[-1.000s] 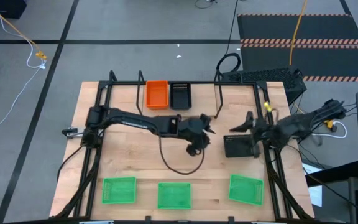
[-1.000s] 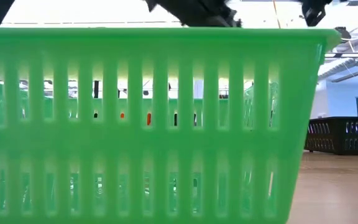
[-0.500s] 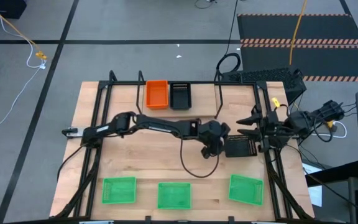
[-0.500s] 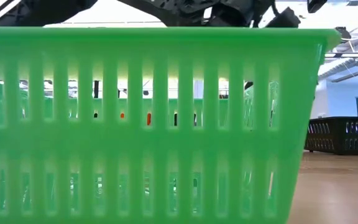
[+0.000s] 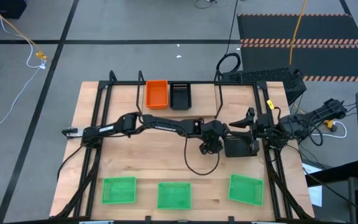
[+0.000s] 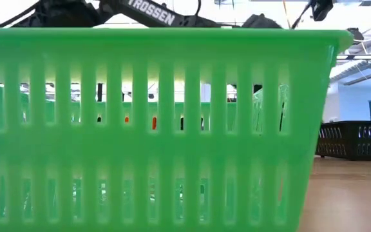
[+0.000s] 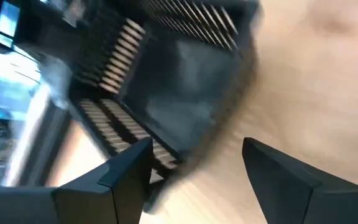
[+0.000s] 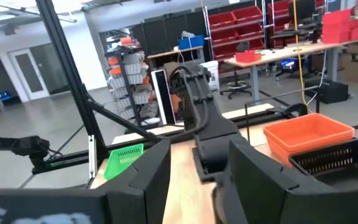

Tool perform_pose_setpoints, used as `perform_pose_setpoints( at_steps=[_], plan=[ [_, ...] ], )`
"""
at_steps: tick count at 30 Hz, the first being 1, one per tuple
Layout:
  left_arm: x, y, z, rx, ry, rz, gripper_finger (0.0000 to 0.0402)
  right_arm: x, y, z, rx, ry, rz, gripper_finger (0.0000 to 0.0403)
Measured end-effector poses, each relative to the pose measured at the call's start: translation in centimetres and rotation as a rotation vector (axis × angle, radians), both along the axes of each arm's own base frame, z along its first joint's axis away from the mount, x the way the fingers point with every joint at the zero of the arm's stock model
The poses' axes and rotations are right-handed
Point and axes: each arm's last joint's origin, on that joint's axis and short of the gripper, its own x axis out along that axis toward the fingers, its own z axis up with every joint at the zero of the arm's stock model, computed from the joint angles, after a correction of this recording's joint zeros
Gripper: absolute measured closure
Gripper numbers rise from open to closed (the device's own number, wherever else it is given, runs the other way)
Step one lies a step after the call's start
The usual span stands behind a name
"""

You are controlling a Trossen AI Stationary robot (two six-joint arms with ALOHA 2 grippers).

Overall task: Stack baskets on shelf by color
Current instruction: Stack the black basket on top of the black baskets on the shelf

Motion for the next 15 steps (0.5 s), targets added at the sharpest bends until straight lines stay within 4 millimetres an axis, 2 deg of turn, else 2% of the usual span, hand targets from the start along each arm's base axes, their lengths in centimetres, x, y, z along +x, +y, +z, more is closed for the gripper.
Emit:
perform_pose_setpoints(
  at_steps=[3, 5, 10, 15],
  plan=[
    [0.10, -0.07, -0.77, 0.018, 0.004, -0.015, 0.0162, 0.39, 0.17, -0.01, 0.002, -0.005, 0.000, 0.0248],
    [0.12, -0.13, -0.93, 0.027, 0.005, -0.024, 0.0183, 0.70, 0.30, 0.04, 0.001, -0.013, -0.001, 0.0248],
    [0.12, -0.11, -1.02, 0.026, 0.008, -0.022, 0.0271, 1.10, 0.43, 0.03, -0.027, -0.017, -0.016, 0.0248],
    [0.02, -0.55, -0.26, 0.020, 0.008, 0.031, 0.0371, 1.15, 0.37, -0.04, -0.024, -0.011, -0.050, 0.0248]
  ],
)
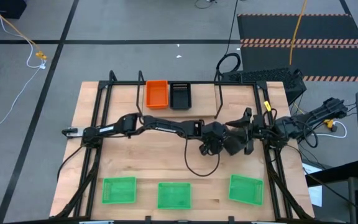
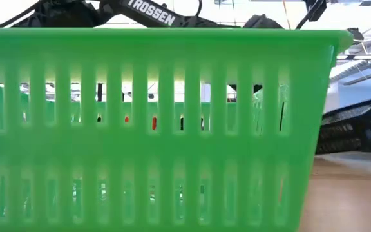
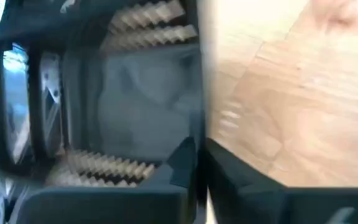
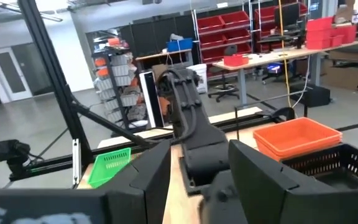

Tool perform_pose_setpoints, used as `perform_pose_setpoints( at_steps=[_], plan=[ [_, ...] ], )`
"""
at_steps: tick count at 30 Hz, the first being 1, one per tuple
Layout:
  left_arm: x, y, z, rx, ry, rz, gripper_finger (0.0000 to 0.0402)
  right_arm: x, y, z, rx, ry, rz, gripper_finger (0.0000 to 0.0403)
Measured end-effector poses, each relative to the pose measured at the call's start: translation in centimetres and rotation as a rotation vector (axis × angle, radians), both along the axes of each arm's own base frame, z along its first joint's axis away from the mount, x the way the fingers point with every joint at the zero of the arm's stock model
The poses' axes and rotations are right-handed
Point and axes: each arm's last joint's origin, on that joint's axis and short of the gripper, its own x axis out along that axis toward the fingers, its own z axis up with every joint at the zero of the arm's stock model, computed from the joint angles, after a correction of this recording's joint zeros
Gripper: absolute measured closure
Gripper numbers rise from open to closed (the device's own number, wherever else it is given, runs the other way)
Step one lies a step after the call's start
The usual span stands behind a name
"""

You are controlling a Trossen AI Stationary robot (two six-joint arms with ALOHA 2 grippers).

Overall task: Stack baskets on shelf by color
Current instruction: Stack the black basket on top of the black baskets on the shelf

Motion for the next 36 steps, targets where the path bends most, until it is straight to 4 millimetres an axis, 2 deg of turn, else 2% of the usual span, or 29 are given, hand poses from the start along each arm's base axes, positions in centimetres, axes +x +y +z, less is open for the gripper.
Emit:
perform_pose_setpoints(
  at_steps=[2, 6, 9, 13, 19, 23, 28, 32, 34, 36],
  plan=[
    [-0.3, -0.6, 0.8, -0.013, 0.017, 0.078, 0.0390, 0.0, 0.1, -0.2, 0.009, 0.018, 0.005, 0.0248],
    [-1.8, -2.5, 4.4, -0.002, 0.055, 0.269, 0.0374, -0.2, 0.2, -0.5, 0.028, 0.041, 0.019, 0.0248],
    [-3.8, -4.2, 7.3, 0.030, 0.133, 0.305, 0.0371, -0.2, 0.3, -0.3, 0.032, 0.025, 0.025, 0.0248],
    [-6.7, -5.3, 10.5, -0.040, 0.247, 0.401, 0.0390, -0.4, 0.3, -0.2, 0.033, 0.016, 0.030, 0.0248],
    [-10.8, -4.6, 12.6, -0.075, 0.475, 0.616, 0.0384, -0.4, 0.3, -0.1, 0.045, 0.010, 0.031, 0.0248],
    [-12.6, -3.9, 13.8, -0.022, 0.501, 0.784, 0.0393, -0.4, 0.3, -0.1, 0.046, 0.008, 0.032, 0.0248],
    [-14.2, -2.7, 16.0, 0.007, 0.422, 0.891, 0.0384, -0.4, 0.3, 0.0, 0.044, 0.004, 0.032, 0.0248],
    [-15.8, -1.5, 18.4, -0.033, 0.335, 0.934, 0.0393, -0.5, 0.3, 0.0, 0.026, 0.000, 0.033, 0.0248],
    [-16.4, 0.2, 19.0, -0.071, 0.274, 0.966, 0.0394, -0.6, 0.3, 0.1, 0.026, -0.001, 0.033, 0.0248],
    [-17.0, 2.2, 18.7, -0.088, 0.244, 0.984, 0.0387, -0.6, 0.3, 0.1, 0.026, -0.002, 0.033, 0.0248]
  ],
)
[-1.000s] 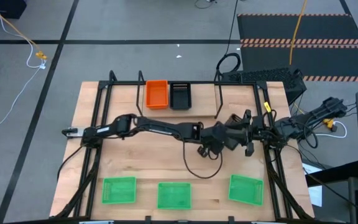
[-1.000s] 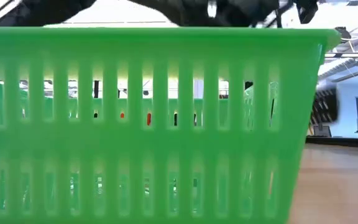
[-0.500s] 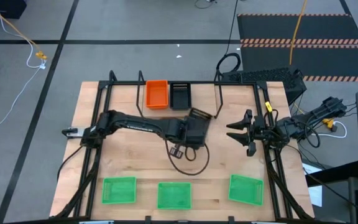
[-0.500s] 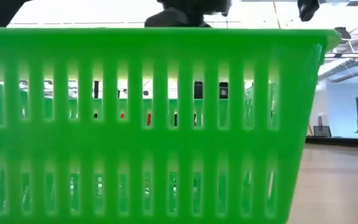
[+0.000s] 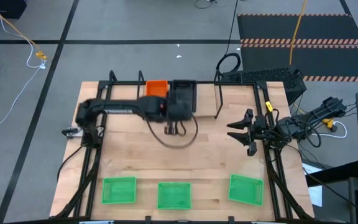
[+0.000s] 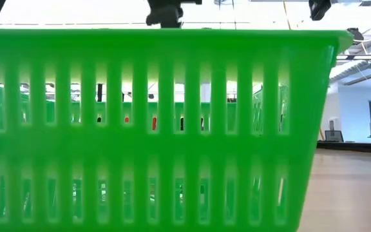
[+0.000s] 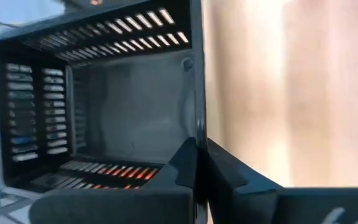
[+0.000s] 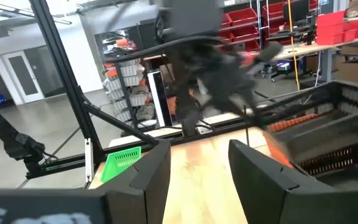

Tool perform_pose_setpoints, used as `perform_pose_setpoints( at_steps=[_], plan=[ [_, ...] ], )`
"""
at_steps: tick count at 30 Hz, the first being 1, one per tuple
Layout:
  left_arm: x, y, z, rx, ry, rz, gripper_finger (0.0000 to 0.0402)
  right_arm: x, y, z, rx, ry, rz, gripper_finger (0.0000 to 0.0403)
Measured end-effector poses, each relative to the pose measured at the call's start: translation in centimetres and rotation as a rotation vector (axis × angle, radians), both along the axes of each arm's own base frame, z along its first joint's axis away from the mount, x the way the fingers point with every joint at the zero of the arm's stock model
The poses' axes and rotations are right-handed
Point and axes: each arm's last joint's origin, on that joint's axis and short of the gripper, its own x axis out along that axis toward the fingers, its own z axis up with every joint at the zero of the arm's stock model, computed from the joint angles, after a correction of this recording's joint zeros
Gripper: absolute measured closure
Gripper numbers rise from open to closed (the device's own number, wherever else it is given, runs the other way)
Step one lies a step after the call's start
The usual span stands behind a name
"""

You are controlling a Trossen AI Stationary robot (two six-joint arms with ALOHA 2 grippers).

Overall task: Stack baskets on shelf by color
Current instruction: Stack the black basket on top of the black baskets on the shelf

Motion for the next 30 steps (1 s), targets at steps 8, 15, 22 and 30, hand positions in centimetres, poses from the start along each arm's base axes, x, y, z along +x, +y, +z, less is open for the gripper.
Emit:
perform_pose_setpoints(
  at_steps=[8, 15, 22, 30],
  plan=[
    [-2.2, 8.3, -3.3, -0.151, -0.133, 0.077, 0.0393, 0.0, 0.0, 0.1, -0.001, -0.007, -0.001, 0.0248],
    [-2.4, 10.2, -4.9, -0.165, -0.131, 0.102, 0.0371, 0.0, 0.0, 0.2, -0.014, -0.016, -0.001, 0.0248],
    [-2.1, 9.3, -5.0, -0.171, -0.136, 0.067, 0.0388, 0.1, 0.0, 0.1, -0.016, -0.011, -0.004, 0.0248],
    [-1.7, 8.2, -5.0, -0.200, -0.140, 0.023, 0.0333, 0.1, 0.0, 0.1, -0.017, -0.011, -0.004, 0.0248]
  ],
)
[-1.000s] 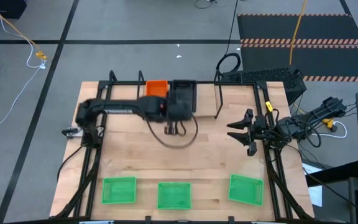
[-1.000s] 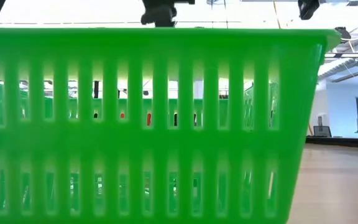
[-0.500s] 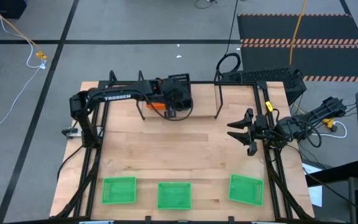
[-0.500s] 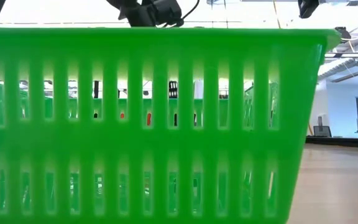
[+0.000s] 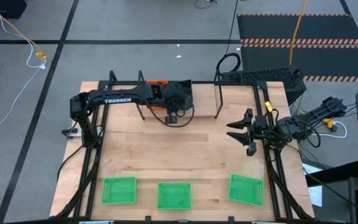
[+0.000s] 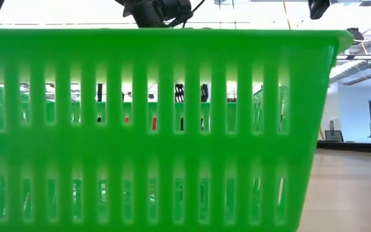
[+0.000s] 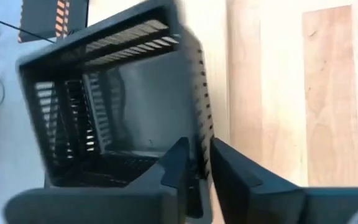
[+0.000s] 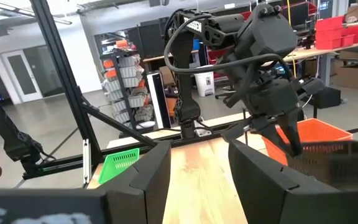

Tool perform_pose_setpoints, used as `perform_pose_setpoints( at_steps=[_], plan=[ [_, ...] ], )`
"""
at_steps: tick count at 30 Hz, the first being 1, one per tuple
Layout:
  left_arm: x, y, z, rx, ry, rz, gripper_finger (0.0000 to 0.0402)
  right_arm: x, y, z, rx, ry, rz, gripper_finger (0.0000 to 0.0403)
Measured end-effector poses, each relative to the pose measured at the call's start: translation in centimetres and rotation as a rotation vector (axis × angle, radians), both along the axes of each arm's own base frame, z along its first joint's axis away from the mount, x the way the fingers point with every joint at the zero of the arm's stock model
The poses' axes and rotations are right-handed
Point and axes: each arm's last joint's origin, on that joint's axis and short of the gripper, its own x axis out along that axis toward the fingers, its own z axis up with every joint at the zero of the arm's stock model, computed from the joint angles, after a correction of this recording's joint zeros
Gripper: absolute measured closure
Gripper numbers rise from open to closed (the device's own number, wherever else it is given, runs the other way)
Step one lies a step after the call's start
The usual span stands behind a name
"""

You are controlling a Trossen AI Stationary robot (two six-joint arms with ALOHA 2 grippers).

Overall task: Stack baskets on shelf by color
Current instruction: Stack the black basket on top of the black baskets on the shelf

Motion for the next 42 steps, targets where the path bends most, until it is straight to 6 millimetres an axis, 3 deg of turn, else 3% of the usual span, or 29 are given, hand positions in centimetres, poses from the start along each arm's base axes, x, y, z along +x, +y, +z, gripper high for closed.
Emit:
perform_pose_setpoints(
  at_steps=[6, 11, 19, 26, 38, 42],
  plan=[
    [-0.2, 0.6, 0.0, 0.002, 0.001, 0.017, 0.0286, 0.0, 0.0, 0.0, -0.003, 0.000, 0.000, 0.0248],
    [-0.4, 1.2, 0.0, 0.022, 0.013, 0.040, 0.0277, 0.0, 0.0, 0.0, -0.010, -0.002, 0.000, 0.0248],
    [-0.4, 0.7, -0.1, 0.052, 0.044, 0.022, 0.0322, 0.0, 0.0, 0.3, -0.035, -0.022, -0.002, 0.0248],
    [-0.2, -0.3, -0.1, 0.033, 0.041, 0.029, 0.0391, 0.0, 0.0, 0.3, -0.035, -0.022, -0.002, 0.0248],
    [-0.4, 0.0, -0.3, 0.072, 0.083, 0.029, 0.0394, 0.0, 0.0, 0.3, -0.035, -0.022, 0.000, 0.0248],
    [-0.4, 0.5, -1.0, 0.029, 0.094, 0.063, 0.0362, 0.0, 0.0, 0.3, -0.036, -0.022, 0.001, 0.0248]
  ],
)
